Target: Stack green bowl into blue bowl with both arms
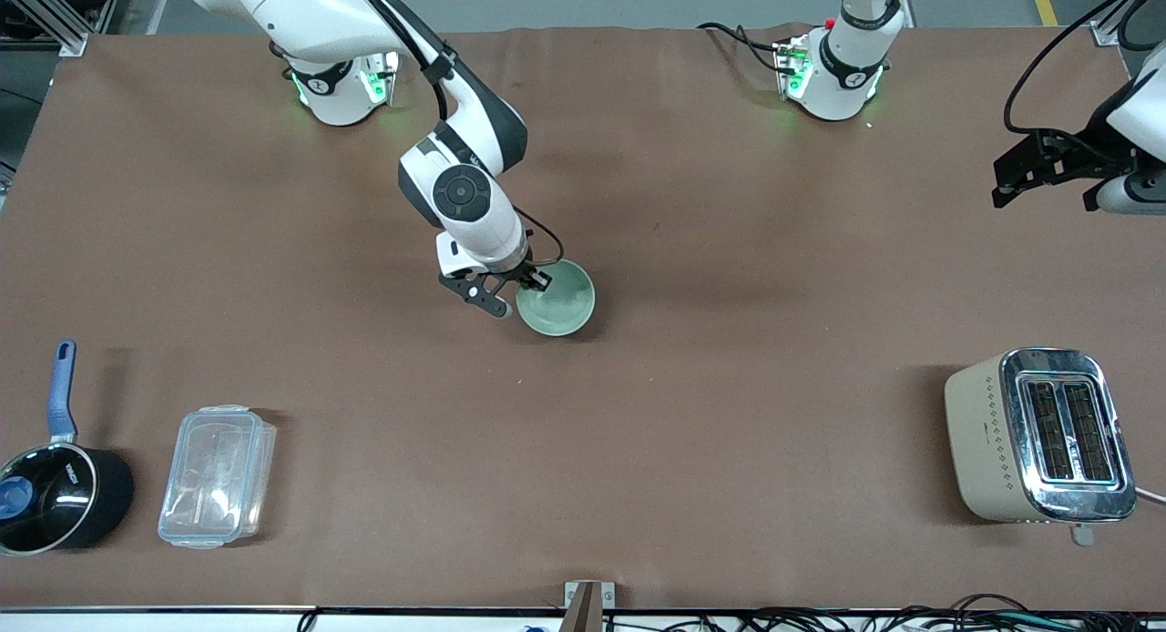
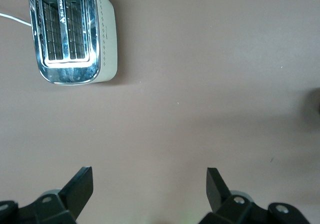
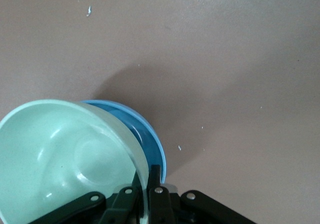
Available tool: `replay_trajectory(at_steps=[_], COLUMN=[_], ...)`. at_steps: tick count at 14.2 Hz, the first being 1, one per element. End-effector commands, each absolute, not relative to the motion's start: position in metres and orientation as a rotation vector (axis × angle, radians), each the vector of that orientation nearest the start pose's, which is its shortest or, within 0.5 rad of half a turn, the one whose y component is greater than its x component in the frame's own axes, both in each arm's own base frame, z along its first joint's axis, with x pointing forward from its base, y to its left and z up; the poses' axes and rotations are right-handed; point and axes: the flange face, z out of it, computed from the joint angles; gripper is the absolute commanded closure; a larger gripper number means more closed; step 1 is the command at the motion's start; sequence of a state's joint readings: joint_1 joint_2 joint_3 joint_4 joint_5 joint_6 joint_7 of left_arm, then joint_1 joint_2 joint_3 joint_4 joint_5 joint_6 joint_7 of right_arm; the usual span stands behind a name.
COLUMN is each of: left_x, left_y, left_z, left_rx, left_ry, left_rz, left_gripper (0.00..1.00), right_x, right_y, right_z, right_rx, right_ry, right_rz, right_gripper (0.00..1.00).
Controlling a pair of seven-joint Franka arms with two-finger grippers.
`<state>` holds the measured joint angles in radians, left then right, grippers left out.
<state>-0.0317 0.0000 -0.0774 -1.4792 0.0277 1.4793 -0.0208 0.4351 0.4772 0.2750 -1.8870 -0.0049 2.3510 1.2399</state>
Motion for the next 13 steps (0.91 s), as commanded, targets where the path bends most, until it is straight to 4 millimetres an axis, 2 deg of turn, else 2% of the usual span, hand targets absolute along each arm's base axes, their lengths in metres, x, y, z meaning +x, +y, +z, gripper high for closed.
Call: replay_trajectory(at_steps=[1, 6, 10, 13], left_x=[0.529, 0.532, 0.532, 0.533], left_y=[-0.053, -0.051, -0.047, -0.042], left_z=[0.659, 0.657, 0.657, 0.656], left_rx=[-3.121, -3.122, -3.121, -3.121], left_ry=[0.156, 0.149, 0.139, 0.127], left_rz=[0.006, 0.004, 0.004, 0.006], left_gripper=[0.0, 0.0, 0.0, 0.0], right_x=[0.475, 0.471, 0.483, 0.477], right_y=[0.409, 0.409, 0.397, 0.404], right_z=[0.257, 0.252, 0.254, 0.253], right_rx=[-2.962, -2.951, -2.933, -2.938], right_ry=[0.835, 0.828, 0.865, 0.844], right_rz=[0.135, 0.122, 0.113, 0.113], right_gripper=[0.98, 0.97, 0.97, 0.95])
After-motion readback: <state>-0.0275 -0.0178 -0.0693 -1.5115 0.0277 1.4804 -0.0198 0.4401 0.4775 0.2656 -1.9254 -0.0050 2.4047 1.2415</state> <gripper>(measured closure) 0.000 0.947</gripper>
